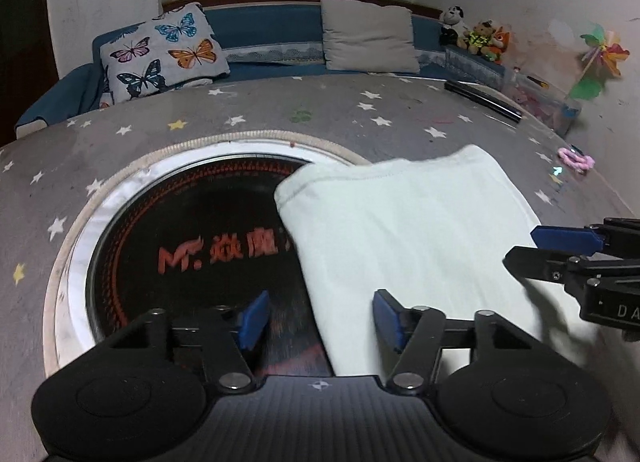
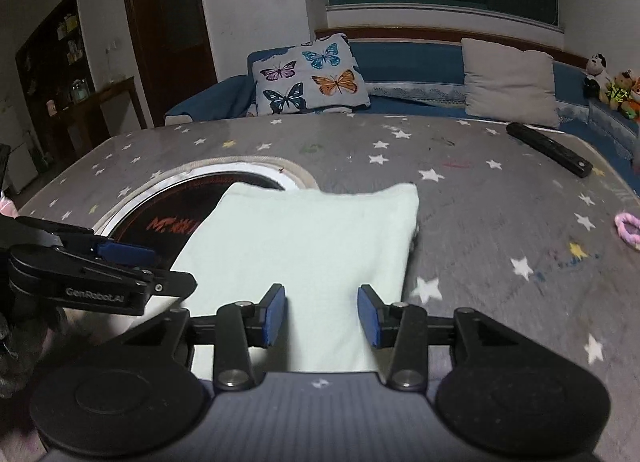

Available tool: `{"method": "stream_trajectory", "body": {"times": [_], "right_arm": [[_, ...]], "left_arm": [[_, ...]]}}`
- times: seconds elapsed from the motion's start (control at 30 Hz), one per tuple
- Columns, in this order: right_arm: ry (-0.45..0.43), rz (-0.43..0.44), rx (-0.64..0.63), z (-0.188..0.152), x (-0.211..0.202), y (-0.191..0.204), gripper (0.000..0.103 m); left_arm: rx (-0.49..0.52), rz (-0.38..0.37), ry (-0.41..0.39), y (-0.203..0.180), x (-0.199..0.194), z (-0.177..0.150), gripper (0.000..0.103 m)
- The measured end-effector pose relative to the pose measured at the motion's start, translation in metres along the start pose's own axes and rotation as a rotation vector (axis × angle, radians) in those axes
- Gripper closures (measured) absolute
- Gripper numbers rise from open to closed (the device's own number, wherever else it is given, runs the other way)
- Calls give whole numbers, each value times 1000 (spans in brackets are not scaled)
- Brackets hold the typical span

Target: Fold clothes

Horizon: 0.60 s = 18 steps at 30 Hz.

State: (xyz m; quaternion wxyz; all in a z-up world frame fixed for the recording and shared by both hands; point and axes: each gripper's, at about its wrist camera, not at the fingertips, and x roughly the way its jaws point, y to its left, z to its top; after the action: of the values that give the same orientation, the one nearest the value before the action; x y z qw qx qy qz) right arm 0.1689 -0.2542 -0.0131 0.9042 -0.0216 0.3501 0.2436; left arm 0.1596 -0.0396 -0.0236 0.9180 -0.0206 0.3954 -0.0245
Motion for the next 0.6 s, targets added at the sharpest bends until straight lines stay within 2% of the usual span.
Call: {"method": "stream_trajectory", "body": {"times": [0.3, 0.6], "right_arm": [[-12, -14, 62, 24, 29, -11, 62], [-23, -33, 66, 37, 49, -10, 62]], "left_arm": [[-27, 12, -4, 9, 27, 36, 48], [-51, 17, -12, 17, 39, 51, 48]]}}
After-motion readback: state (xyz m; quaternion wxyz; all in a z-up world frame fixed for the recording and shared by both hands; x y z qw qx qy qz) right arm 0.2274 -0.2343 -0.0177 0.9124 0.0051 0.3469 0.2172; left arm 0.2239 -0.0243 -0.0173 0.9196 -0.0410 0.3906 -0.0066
